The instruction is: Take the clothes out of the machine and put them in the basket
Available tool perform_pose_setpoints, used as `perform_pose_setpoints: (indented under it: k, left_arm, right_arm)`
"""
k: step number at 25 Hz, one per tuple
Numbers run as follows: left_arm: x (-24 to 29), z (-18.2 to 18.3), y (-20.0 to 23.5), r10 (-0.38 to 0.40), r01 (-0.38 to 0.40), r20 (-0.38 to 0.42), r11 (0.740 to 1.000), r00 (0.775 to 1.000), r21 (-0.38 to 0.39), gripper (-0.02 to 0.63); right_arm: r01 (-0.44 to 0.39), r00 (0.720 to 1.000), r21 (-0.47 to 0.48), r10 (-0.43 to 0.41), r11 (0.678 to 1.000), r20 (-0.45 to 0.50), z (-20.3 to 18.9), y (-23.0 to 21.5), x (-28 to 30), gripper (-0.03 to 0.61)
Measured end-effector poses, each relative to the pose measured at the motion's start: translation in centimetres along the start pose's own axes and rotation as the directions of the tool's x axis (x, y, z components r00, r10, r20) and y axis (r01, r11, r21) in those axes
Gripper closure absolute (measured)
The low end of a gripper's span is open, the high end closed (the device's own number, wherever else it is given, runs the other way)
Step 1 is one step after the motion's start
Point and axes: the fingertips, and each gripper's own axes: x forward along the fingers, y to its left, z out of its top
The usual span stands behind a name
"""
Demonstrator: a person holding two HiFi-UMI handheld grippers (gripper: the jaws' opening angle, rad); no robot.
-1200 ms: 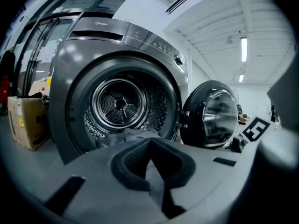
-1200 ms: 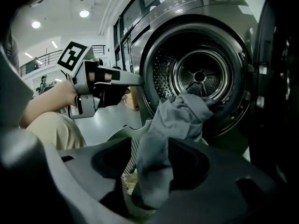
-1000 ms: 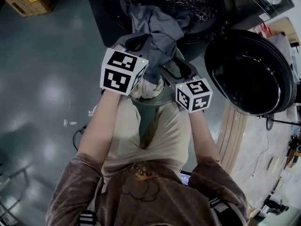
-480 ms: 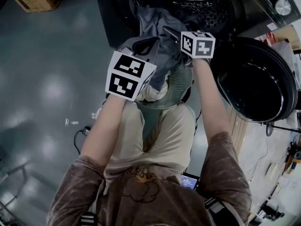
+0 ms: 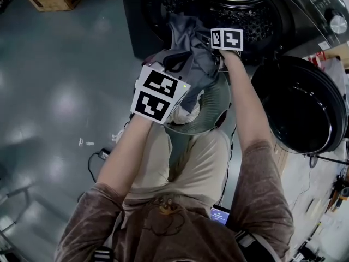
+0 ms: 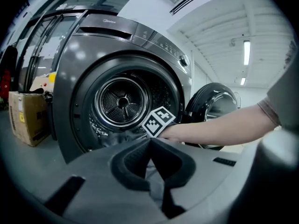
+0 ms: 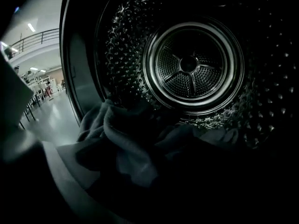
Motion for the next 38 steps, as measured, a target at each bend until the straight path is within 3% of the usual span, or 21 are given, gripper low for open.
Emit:
perform_pose_setpoints:
  k: [4,6,10,11,12,14,16,23,28,38]
  left_arm:
    - [0.3,-0.2,0.2,-0.008,0.008,-0.009,1.000,1.000,-0.005,0.611]
    - [0.5,-0.3,0.3,-0.007,0.007,-0.009,1.000,1.000,-0.011,0.611]
    - [0.8,-0.2,-0.1,-0.016,0.016,-0.011,1.000,1.000,-0.003,0.611]
    - [0.8,-0.2,-0.2,-0.016,0.016,-0.011,1.000,1.000,-0.001,0.611]
    - [0.8,-0.2,-0.1,-0.015,0.015,-0.011,1.000,1.000,0.000,0.611]
    - [0.7,-0.4,0.0,-0.011,0.011,-0.008,1.000,1.000,-0.005,0.611]
    - [0.7,-0.5,0.2,-0.005,0.005,-0.006,1.000,1.000,-0.009,0.611]
    - [0.9,-0.4,-0.2,0.001,-0.001,-0.004,1.000,1.000,-0.010,0.611]
    - [0.8,-0.2,-0.4,-0.002,0.002,0.006,1.000,1.000,-0.007,0.611]
    - [0.8,-0.2,-0.4,0.003,-0.003,0.006,1.000,1.000,-0.006,0.611]
  right_arm:
    - [-0.001,1.000,-0.014,0.000,1.000,-0.026,0.0,-0.1,0.7,0.037]
    - [-0.013,0.999,-0.035,0.012,0.999,-0.037,-0.1,-0.1,0.7,0.074]
    - [-0.029,0.999,-0.082,0.027,0.996,-0.032,-0.4,0.5,0.0,0.245]
    - [-0.017,1.000,-0.083,0.016,0.996,-0.013,-0.2,0.6,-0.2,0.312]
    - [0.005,1.000,-0.081,-0.004,0.997,0.014,-0.1,0.6,-0.5,0.446]
    - [0.028,0.998,-0.065,-0.024,0.997,0.058,0.0,0.6,-1.2,0.486]
    - [-0.003,0.997,-0.036,0.005,0.999,0.077,-0.3,0.9,-2.1,0.518]
    - [-0.197,0.971,0.017,0.193,0.980,0.145,-3.6,4.2,-8.0,0.526]
    - [-0.250,0.953,-0.005,0.247,0.968,0.173,-6.9,7.0,-12.5,0.526]
    - [-0.359,0.933,-0.113,0.361,0.926,-0.007,-17.4,16.1,-16.2,0.523]
